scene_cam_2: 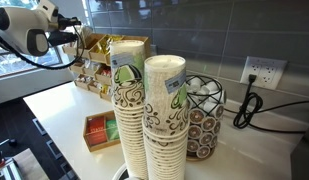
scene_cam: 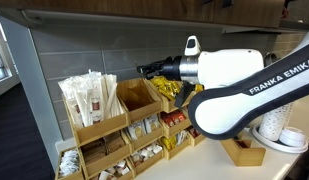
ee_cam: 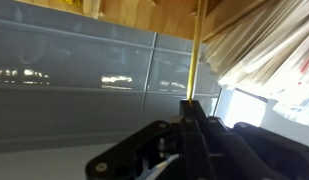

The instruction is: Pick up the straw on the counter and put it in the empty compartment

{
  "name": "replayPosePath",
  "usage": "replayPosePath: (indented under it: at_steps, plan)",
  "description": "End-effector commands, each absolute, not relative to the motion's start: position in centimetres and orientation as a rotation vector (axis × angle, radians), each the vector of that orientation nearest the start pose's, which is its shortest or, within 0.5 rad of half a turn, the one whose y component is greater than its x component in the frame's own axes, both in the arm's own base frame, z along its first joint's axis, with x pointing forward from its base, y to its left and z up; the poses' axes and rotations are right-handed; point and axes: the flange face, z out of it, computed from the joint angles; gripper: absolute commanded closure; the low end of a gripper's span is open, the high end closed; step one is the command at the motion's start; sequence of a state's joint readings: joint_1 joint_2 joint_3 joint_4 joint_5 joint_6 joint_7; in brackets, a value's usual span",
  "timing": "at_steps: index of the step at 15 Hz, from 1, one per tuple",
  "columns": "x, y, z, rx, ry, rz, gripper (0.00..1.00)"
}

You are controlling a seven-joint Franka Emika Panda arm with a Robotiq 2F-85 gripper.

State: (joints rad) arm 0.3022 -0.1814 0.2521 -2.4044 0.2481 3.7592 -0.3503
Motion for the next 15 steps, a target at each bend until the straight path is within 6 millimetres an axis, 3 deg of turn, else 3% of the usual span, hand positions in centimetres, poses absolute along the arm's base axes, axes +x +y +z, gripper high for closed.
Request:
replayPosePath:
  at_steps: [1, 6, 7, 9, 15]
  plan:
    - [44.5, 24.6, 56.3, -2.079, -0.63, -2.086, 0.99]
    - [45.7, 25.5, 55.4, -2.091, -0.645, -2.091, 0.99]
    - [45.8, 25.5, 55.3, -2.105, -0.651, -2.085, 0.71]
    - [45.5, 25.4, 55.6, -2.11, -0.655, -2.09, 0.65]
    - [42.7, 25.1, 57.9, -2.143, -0.694, -2.066, 0.19]
